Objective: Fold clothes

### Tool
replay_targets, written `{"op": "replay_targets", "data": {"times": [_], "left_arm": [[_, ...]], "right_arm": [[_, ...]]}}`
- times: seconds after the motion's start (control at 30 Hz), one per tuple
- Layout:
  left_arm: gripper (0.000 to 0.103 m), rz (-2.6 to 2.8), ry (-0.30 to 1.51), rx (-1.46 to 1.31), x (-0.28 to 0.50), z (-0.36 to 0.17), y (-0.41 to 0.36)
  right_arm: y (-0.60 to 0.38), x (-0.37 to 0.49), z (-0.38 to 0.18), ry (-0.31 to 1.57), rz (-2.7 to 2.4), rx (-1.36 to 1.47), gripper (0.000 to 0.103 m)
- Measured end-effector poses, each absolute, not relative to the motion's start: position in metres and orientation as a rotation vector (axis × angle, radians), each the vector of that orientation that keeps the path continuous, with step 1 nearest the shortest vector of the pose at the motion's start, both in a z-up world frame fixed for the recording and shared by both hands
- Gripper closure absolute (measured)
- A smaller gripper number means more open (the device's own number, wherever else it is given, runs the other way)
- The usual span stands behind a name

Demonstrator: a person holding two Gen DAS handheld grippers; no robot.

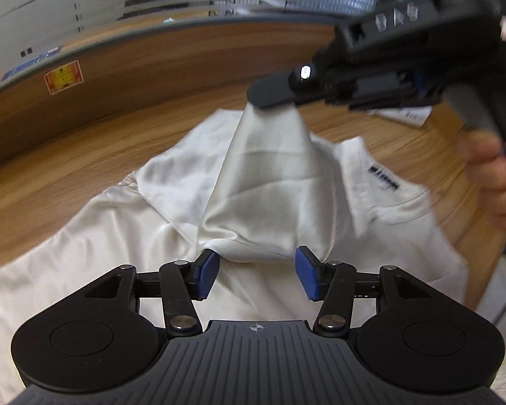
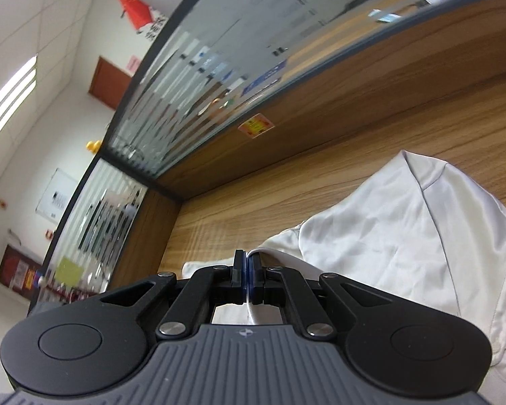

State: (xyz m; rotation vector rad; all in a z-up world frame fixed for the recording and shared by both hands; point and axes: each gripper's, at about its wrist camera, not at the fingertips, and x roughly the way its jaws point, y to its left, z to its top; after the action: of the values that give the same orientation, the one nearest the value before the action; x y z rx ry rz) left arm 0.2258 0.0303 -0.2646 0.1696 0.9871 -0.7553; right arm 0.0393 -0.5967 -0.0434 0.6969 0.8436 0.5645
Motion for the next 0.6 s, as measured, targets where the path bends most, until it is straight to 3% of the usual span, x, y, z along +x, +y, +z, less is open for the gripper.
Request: {"op": "replay_targets", "data": {"times": [0.07,0.17,0.4,0.6], "left_arm": [[0.057,-0.759,0.988,0.155,0.231,-0.27,0.031],[0.101,-0.766,1.014,0.047,0.245,-0.275,0.037],[0.102,-0.759,1.059,-0.134,0.258,-0.274,0.056],[0.102,-0.846,1.012,-0.198,0.24,-0.242,0.056]], "right_arm": [[-0.593,0.044,-0.048,0.857,0.535,0.694,0.101],[-0.589,0.05,-0.055,0.872,0.502,0.693,0.101],[-0.593,0.047,-0.061,0.859,0.468,0.738,0.101],[-0.615,0.016,-0.041,0.792,0.442,0.781,0.101]]}}
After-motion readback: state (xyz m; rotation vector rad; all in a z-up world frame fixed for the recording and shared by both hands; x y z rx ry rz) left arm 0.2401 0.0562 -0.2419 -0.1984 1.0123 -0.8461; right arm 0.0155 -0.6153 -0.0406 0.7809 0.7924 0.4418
